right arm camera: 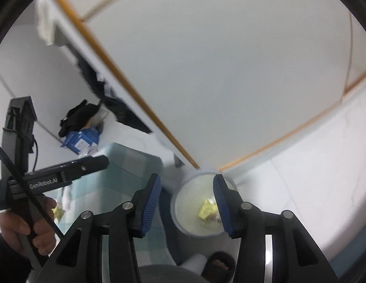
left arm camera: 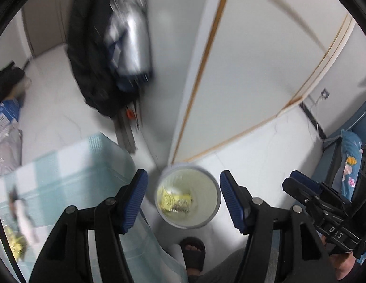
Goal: Collect trash
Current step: 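Move both open grippers back over the table toward the gold packet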
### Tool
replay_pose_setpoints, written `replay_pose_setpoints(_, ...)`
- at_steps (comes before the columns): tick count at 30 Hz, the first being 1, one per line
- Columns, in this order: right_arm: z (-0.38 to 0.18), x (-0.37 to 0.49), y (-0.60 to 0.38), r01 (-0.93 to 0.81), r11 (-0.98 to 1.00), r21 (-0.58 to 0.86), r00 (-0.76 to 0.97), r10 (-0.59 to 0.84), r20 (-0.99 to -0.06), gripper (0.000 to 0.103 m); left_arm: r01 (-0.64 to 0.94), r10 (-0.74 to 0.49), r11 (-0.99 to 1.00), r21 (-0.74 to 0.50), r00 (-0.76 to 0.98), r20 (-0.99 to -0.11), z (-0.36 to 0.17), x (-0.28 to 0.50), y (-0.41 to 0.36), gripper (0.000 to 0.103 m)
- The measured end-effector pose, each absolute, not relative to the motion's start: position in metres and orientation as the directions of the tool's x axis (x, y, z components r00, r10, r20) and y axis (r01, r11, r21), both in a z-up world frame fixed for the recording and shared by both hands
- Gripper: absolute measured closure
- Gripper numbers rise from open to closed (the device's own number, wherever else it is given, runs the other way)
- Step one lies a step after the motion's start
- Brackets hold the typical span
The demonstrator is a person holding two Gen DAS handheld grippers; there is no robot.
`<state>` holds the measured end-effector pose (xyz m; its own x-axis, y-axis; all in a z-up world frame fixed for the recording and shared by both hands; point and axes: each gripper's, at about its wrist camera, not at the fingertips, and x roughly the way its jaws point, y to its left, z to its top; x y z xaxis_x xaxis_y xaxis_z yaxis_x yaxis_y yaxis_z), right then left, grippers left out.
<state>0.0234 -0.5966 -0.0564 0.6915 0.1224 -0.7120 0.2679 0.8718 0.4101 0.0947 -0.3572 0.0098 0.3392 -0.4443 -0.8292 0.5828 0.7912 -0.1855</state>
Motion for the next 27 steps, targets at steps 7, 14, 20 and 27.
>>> replay_pose_setpoints(7, 0.007, 0.011, -0.551, 0.166, 0.908, 0.385, 0.786, 0.114, -0.608, 0.049, 0.517, -0.495, 0.821, -0.241, 0.435, -0.752, 0.05, 0.074, -0.298, 0.044)
replay_pose_setpoints(14, 0.05, -0.005, -0.487, 0.048, 0.962, 0.269, 0.843, 0.106, -0.528, 0.039, 0.431, -0.438, 0.879, -0.204, 0.562, -0.702, 0.069, 0.06, -0.236, 0.039)
replay_pose_setpoints(20, 0.067, -0.01, -0.432, -0.059, 0.97, 0.237, 0.872, 0.165, -0.46, 0.034, 0.367, -0.424, 0.901, -0.229, 0.641, -0.64, 0.081, 0.046, -0.179, 0.028)
replay_pose_setpoints(27, 0.065, -0.017, -0.378, -0.151, 0.97, 0.191, 0.879, 0.22, -0.424, 0.033, 0.302, -0.371, 0.928, -0.216, 0.723, -0.583, 0.087, 0.025, -0.128, 0.02)
